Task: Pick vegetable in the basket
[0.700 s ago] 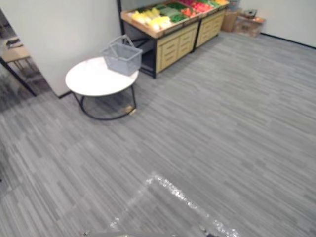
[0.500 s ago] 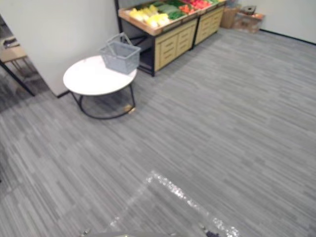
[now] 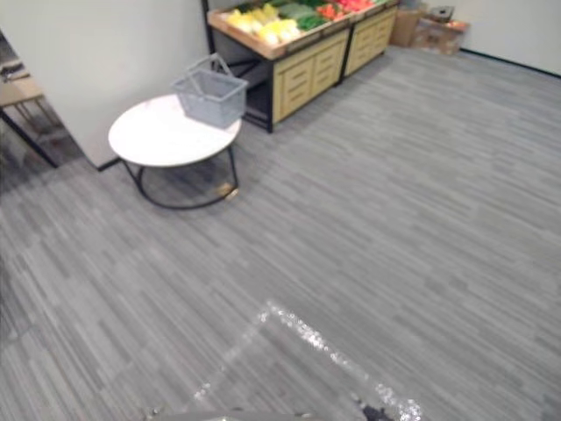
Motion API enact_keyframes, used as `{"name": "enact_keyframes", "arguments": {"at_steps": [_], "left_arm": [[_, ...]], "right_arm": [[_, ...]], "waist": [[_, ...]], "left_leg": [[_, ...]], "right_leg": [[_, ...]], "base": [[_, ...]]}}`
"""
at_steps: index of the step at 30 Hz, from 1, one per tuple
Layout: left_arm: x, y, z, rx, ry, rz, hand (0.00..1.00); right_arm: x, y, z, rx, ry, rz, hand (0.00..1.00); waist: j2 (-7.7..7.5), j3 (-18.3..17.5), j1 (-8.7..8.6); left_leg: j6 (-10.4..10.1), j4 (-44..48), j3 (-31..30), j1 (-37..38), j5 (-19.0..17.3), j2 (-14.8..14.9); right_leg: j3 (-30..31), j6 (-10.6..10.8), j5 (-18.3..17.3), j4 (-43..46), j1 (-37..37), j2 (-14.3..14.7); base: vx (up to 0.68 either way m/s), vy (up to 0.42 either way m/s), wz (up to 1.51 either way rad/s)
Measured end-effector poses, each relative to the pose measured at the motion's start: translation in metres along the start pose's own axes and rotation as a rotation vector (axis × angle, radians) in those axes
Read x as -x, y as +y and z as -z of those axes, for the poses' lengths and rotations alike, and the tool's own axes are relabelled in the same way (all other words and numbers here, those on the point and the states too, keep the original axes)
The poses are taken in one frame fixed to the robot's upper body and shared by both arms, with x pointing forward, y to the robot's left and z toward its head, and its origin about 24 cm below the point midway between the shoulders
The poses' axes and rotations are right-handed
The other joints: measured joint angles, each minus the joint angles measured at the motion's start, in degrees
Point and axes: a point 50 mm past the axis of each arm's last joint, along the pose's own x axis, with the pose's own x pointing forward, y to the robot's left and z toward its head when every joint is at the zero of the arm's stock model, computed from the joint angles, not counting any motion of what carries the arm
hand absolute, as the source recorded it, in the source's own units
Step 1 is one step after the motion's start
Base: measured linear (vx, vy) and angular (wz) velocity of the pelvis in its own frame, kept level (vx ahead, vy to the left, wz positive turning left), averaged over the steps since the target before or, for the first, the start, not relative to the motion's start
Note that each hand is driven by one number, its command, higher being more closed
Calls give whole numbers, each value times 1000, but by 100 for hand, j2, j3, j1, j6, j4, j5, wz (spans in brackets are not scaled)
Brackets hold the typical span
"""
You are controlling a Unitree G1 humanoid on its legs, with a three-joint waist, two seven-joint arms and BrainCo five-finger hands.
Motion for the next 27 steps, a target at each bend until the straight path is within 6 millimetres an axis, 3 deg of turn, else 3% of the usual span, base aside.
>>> {"name": "enact_keyframes", "arguments": {"at_steps": [18,24,26,27], "left_arm": [[0,-3,-3,61,-15,25,0],[0,-5,-1,48,13,42,0],[-1,-5,-4,35,14,44,0],[-3,-8,-13,35,-3,50,0]], "right_arm": [[0,3,-2,20,-21,-11,0],[-1,5,-13,-17,-37,-12,0],[-1,11,-19,-19,-51,-26,0],[-1,15,-22,-19,-58,-36,0]], "waist": [[8,158,4],[115,347,11],[102,449,4],[36,584,10]], "left_leg": [[-27,0,86,7,-19,13],[-20,40,132,-139,-12,39],[-78,307,147,-389,-61,64],[-172,884,152,-695,-237,107]], "right_leg": [[60,0,0,-14,-5,9],[66,-49,-39,225,-276,15],[49,-82,-162,612,-579,-34],[24,-111,-230,801,-691,-103]], "base": [[-5,-5,-1],[-5,-7,-3],[-42,-31,3],[-60,-58,23]]}}
